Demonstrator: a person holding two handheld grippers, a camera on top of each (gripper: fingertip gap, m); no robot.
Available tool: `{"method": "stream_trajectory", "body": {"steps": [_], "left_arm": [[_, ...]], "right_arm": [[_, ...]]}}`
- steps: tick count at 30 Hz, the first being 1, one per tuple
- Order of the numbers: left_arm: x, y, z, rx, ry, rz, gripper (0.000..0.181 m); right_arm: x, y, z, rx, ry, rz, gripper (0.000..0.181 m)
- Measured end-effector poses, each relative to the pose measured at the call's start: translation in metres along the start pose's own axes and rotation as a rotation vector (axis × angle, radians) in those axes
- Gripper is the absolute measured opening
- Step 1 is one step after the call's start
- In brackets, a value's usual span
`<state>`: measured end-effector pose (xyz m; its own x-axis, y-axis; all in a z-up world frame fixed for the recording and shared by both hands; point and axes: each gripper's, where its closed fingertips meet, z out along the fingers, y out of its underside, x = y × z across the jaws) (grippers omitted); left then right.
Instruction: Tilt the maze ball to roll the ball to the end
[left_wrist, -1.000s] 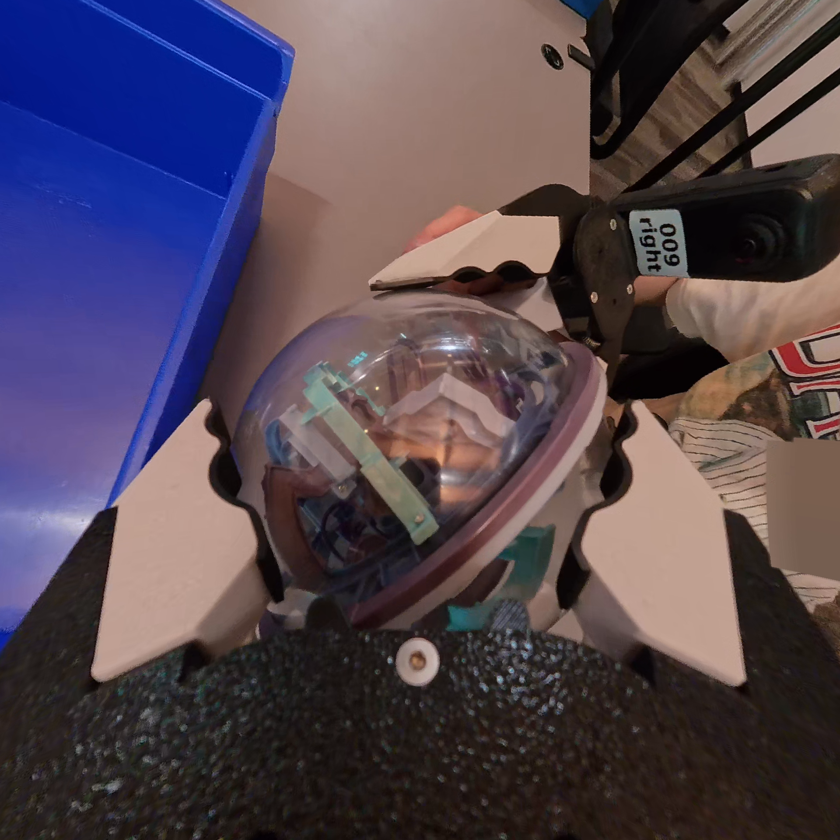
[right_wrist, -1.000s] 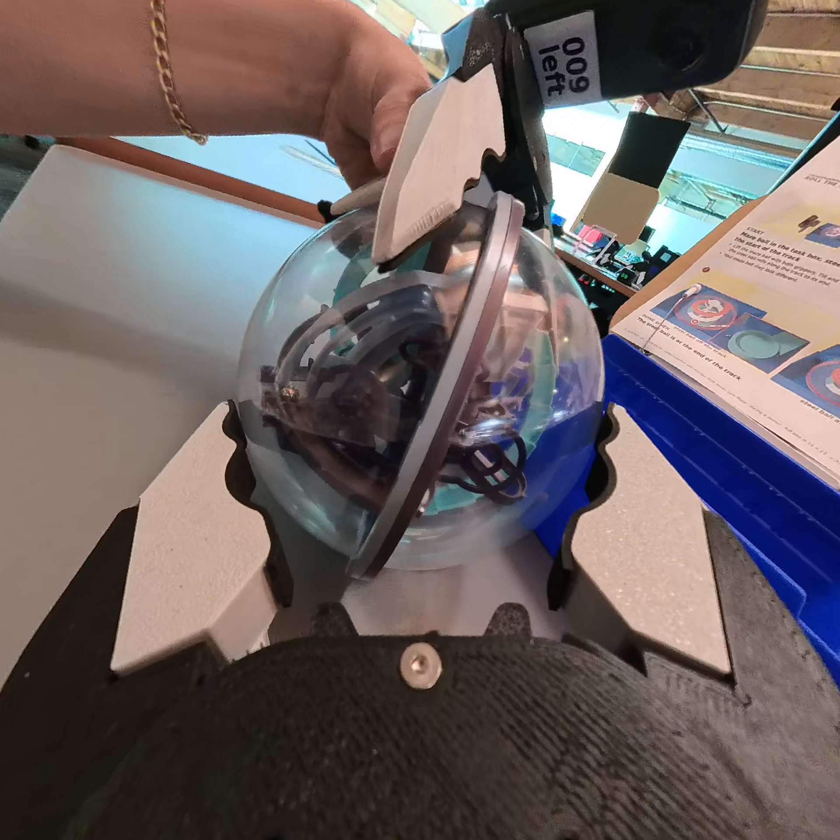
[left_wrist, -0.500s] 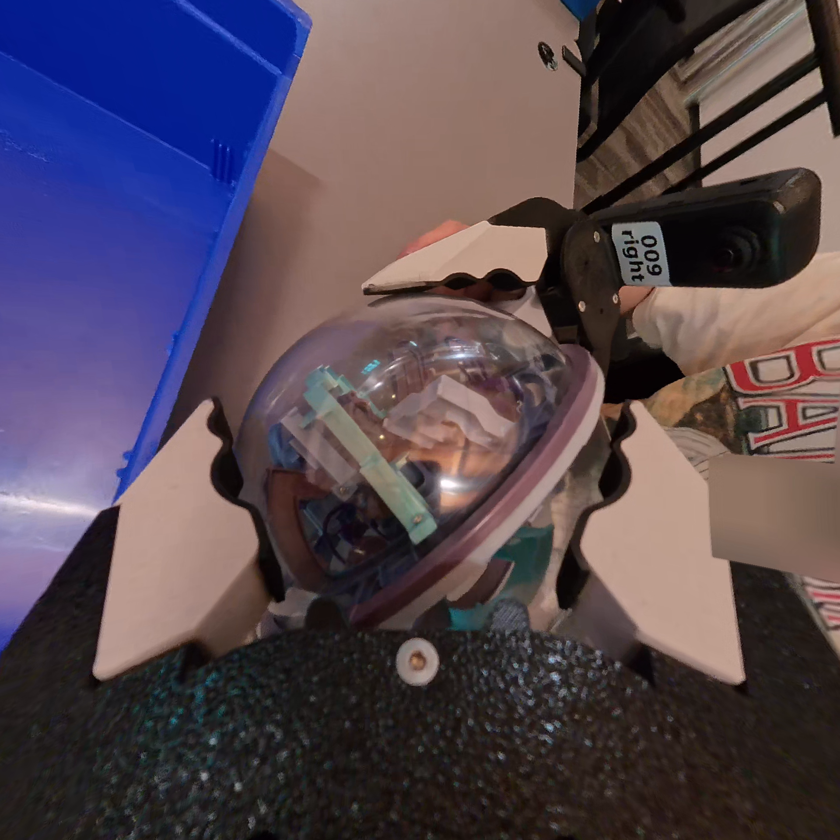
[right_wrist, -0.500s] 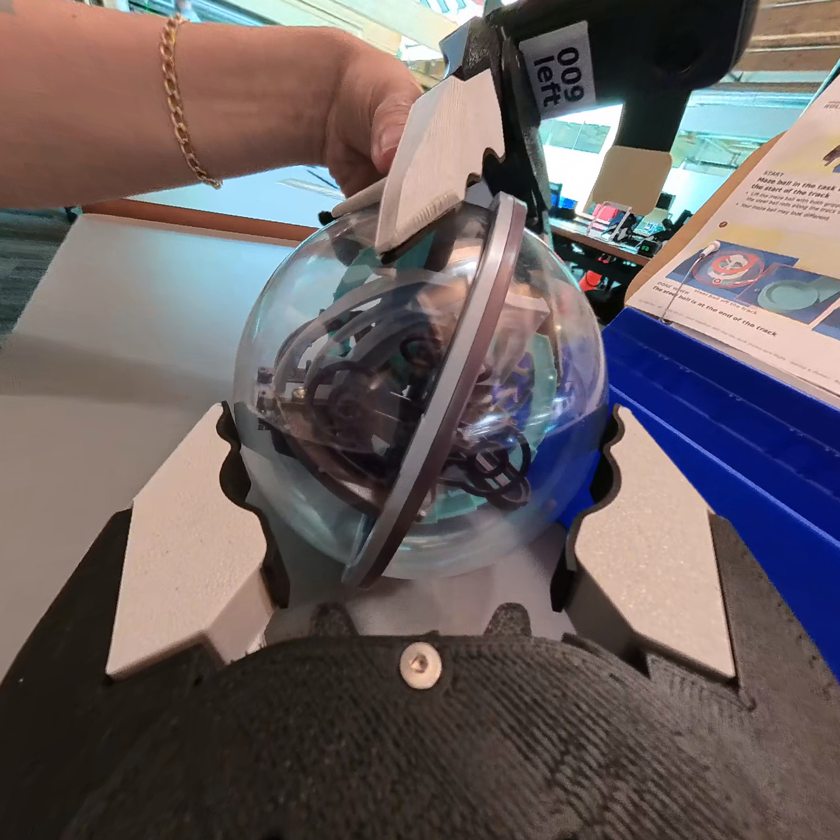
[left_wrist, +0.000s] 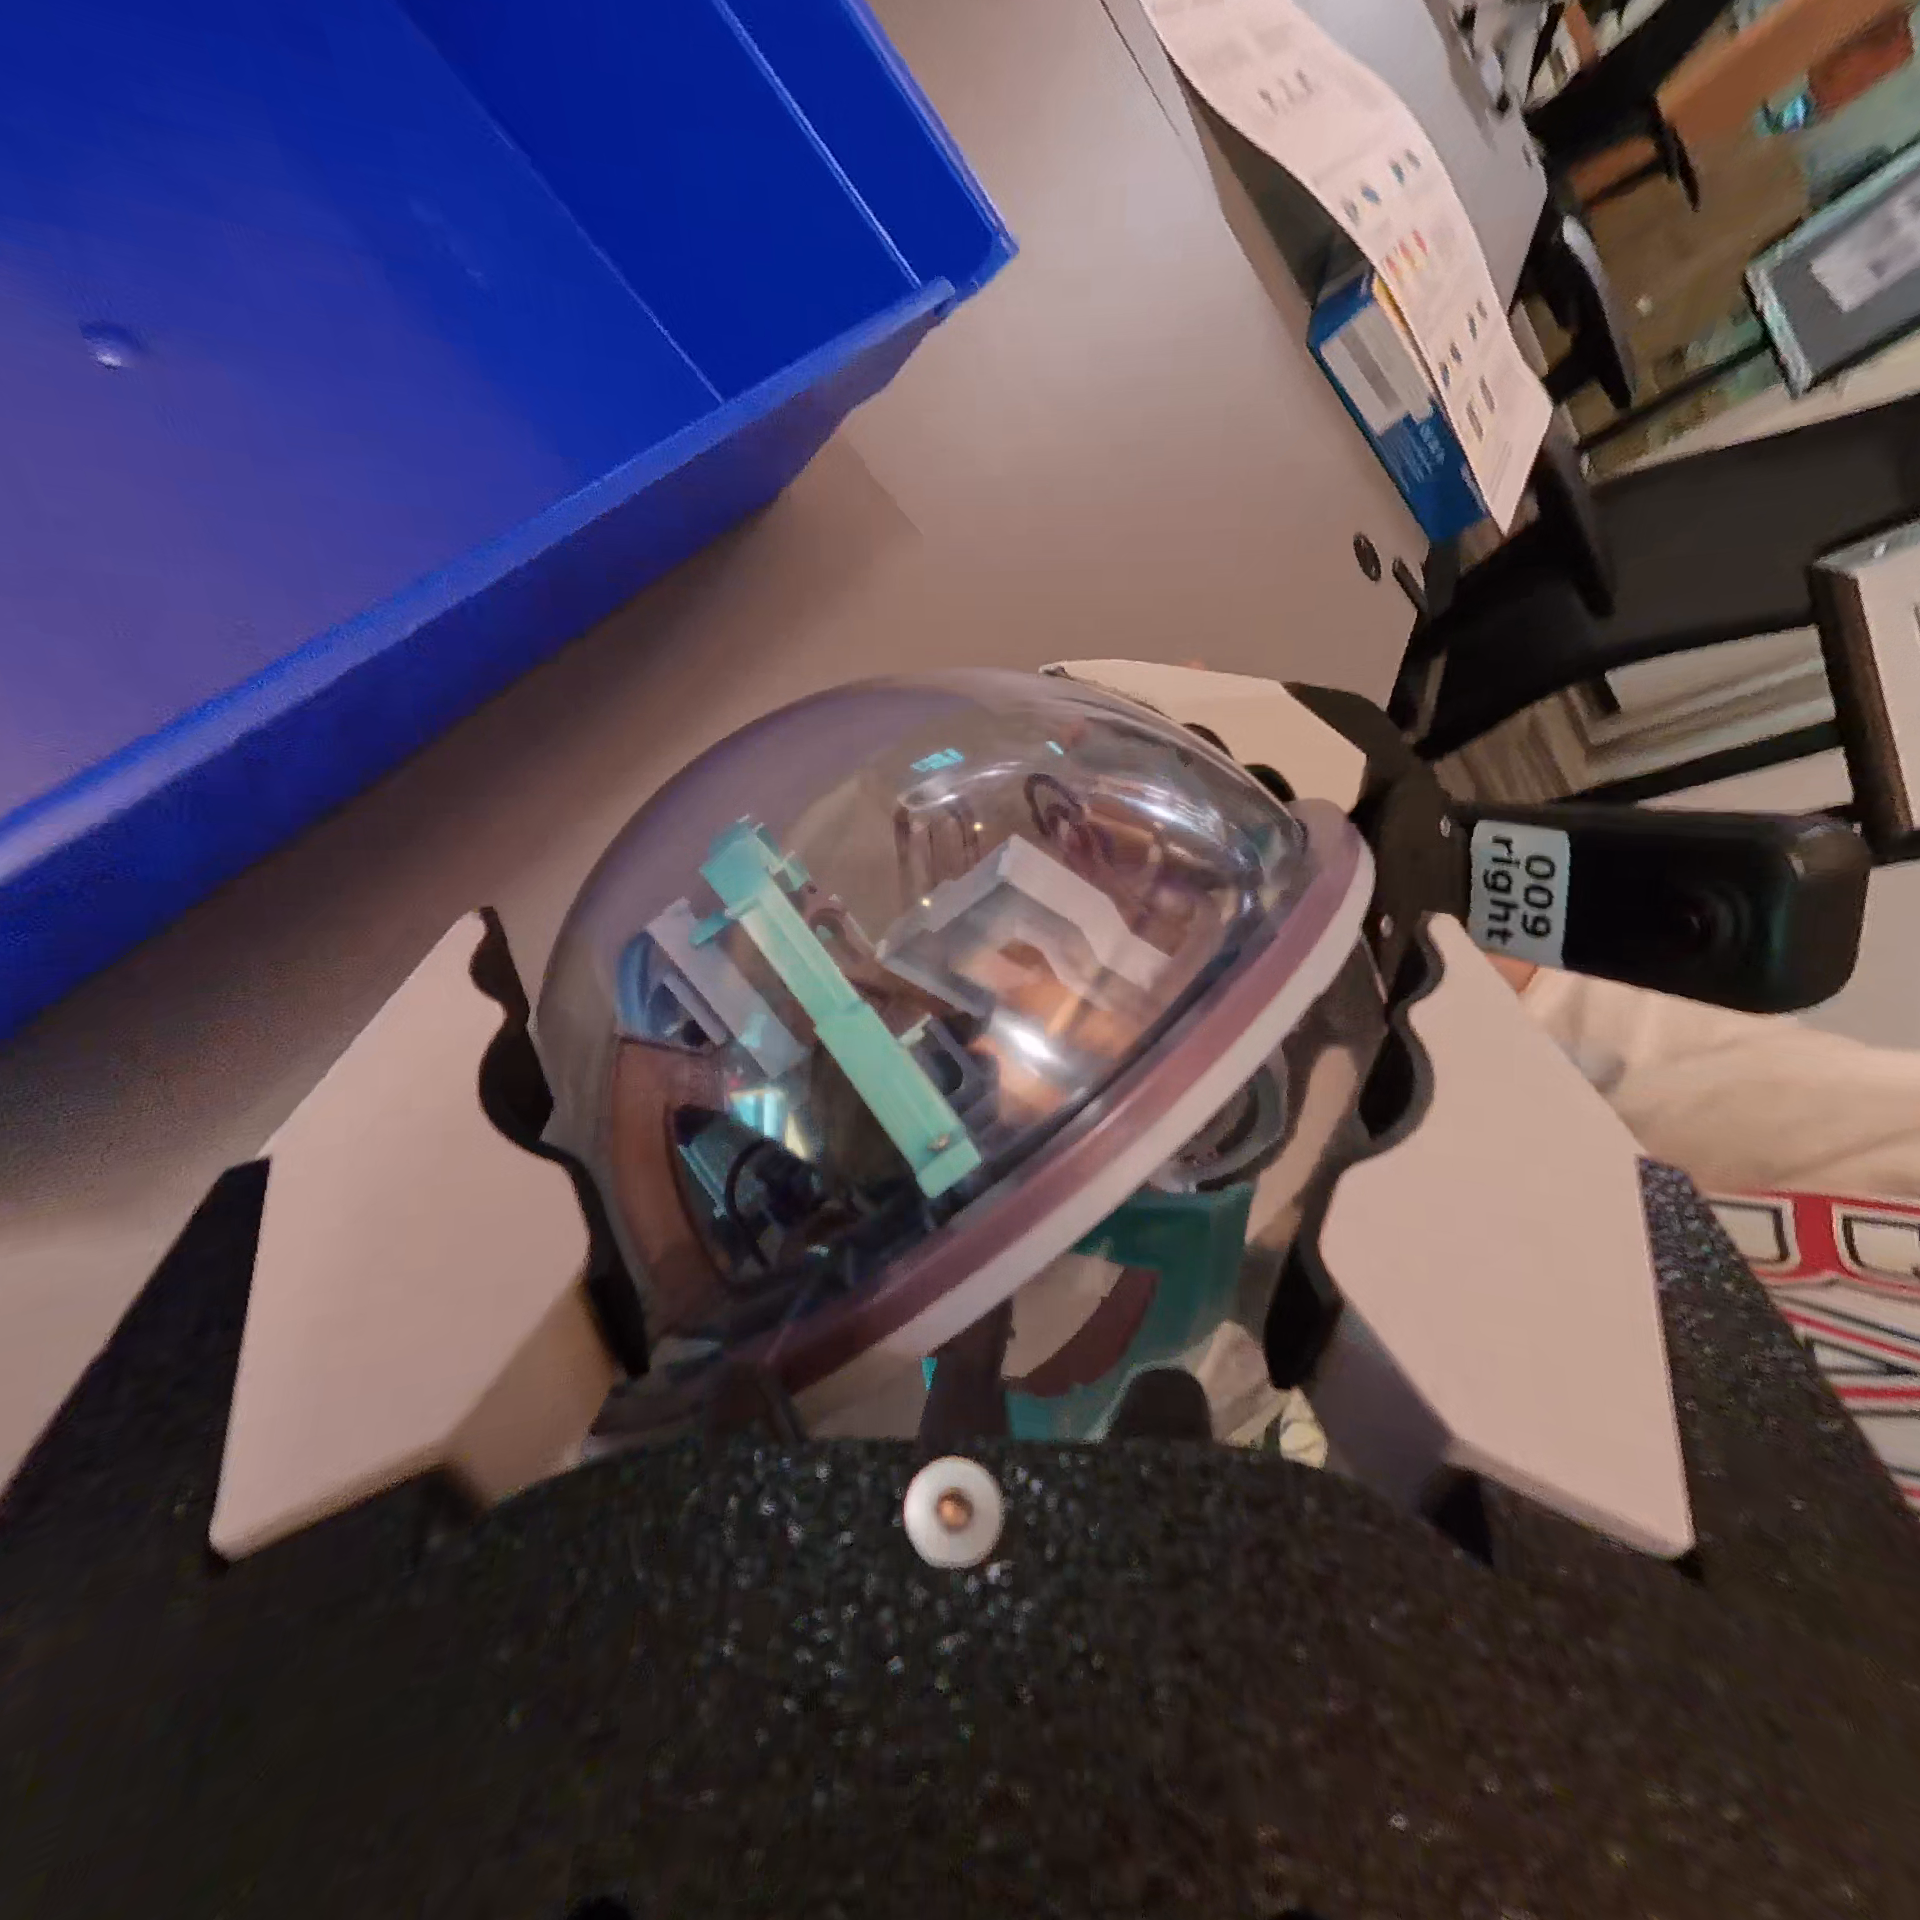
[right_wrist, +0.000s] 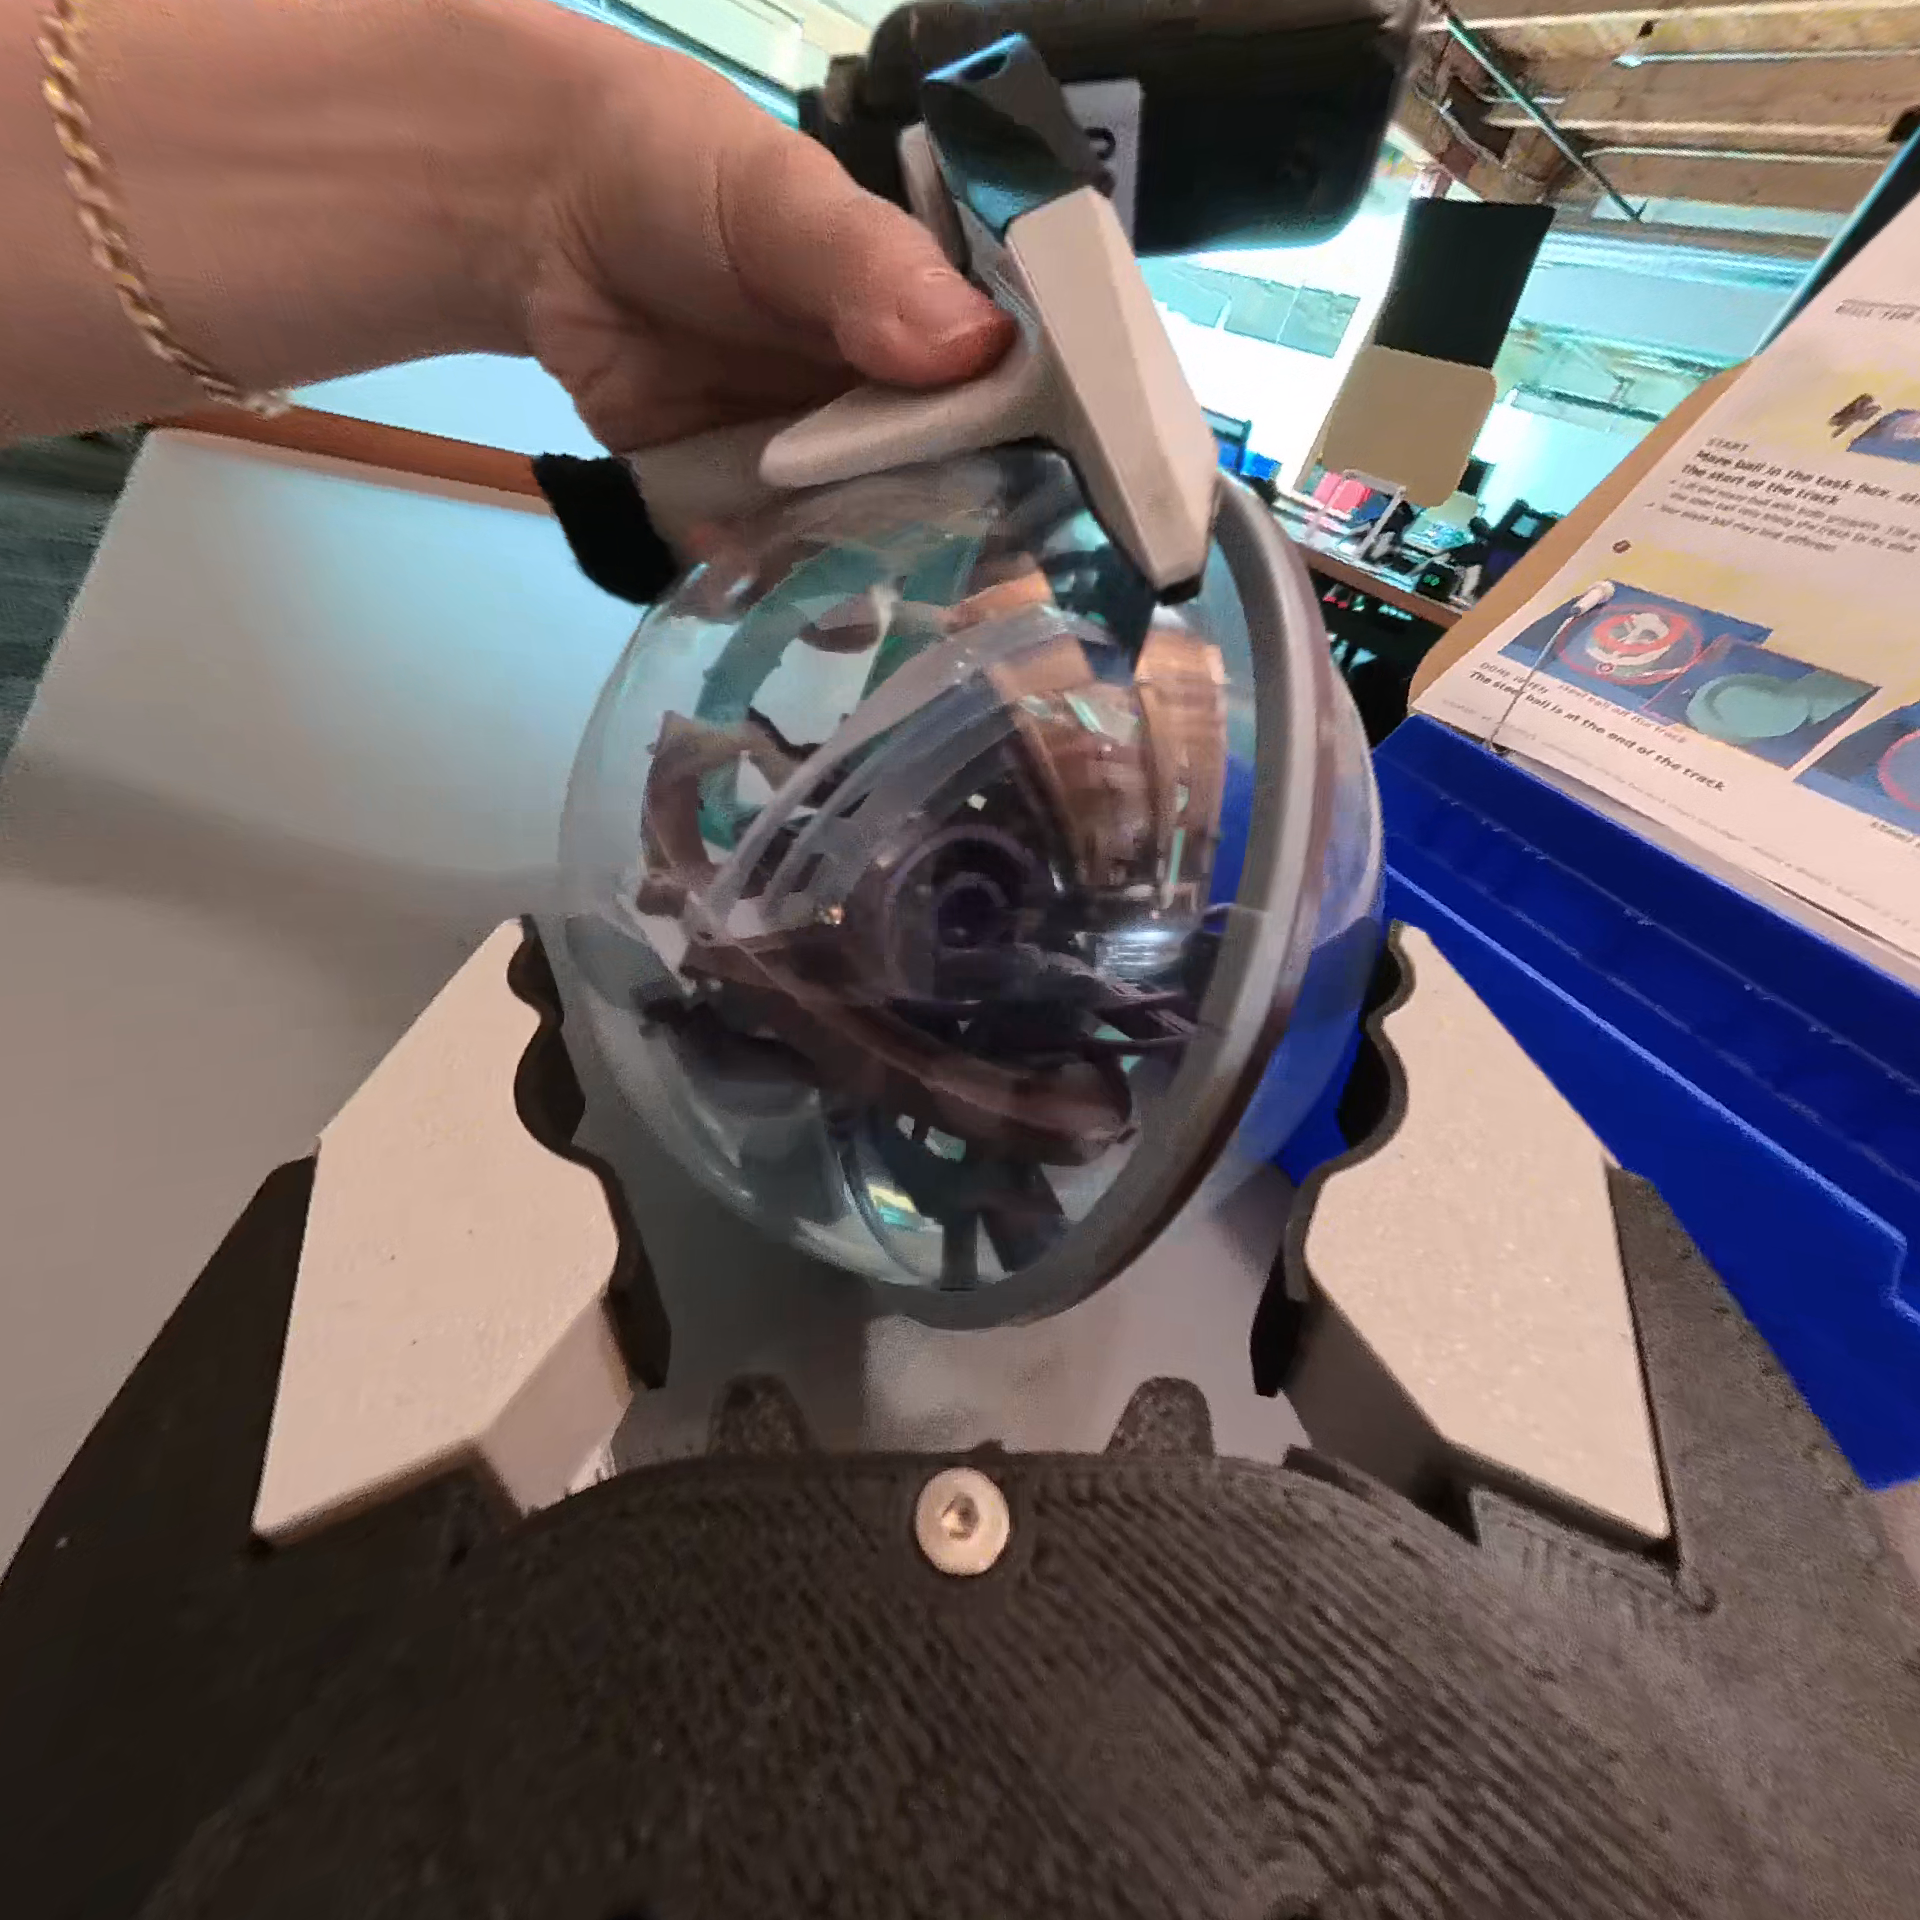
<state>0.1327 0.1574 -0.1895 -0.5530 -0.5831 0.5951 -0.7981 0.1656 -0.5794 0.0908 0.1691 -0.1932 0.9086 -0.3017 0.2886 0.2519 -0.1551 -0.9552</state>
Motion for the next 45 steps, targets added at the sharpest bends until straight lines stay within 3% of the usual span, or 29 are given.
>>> {"method": "stream_trajectory", "body": {"steps": [1, 7, 16, 22, 26, 30, 35, 38, 41, 45], "left_arm": [[0.0, 0.001, -0.001, 0.022, -0.009, -0.018, 0.156], [0.0, 0.006, -0.009, 0.105, -0.037, -0.064, 0.155], [0.005, 0.0, -0.016, 0.166, -0.039, 0.227, 0.148], [-0.007, 0.0, -0.021, 0.235, -0.123, 0.028, 0.15], [-0.004, 0.005, -0.025, 0.299, -0.177, 0.018, 0.15], [-0.001, 0.017, -0.029, 0.264, -0.205, 0.054, 0.152], [0.001, 0.038, -0.036, 0.127, -0.173, 0.169, 0.147], [0.005, 0.045, -0.043, 0.097, -0.081, 0.22, 0.14], [0.008, 0.045, -0.05, 0.139, 0.018, 0.33, 0.136], [0.01, 0.044, -0.048, 0.224, 0.036, 0.471, 0.139]], "right_arm": [[0.0, 0.0, 0.001, 0.001, 0.011, -0.009, 0.147], [-0.006, -0.002, 0.006, 0.004, -0.05, -0.05, 0.151], [-0.001, -0.003, 0.004, 0.005, -0.198, -0.014, 0.143], [-0.002, -0.003, 0.007, -0.013, -0.112, -0.054, 0.143], [-0.005, -0.003, 0.013, -0.045, -0.02, -0.158, 0.154], [-0.011, -0.005, 0.017, -0.024, -0.086, -0.185, 0.158], [-0.009, -0.002, 0.016, -0.003, -0.214, -0.157, 0.158], [-0.01, -0.003, 0.012, 0.026, -0.27, -0.17, 0.157], [-0.015, -0.005, 0.008, 0.045, -0.317, -0.218, 0.153], [-0.019, -0.007, 0.009, 0.049, -0.365, -0.235, 0.151]]}}
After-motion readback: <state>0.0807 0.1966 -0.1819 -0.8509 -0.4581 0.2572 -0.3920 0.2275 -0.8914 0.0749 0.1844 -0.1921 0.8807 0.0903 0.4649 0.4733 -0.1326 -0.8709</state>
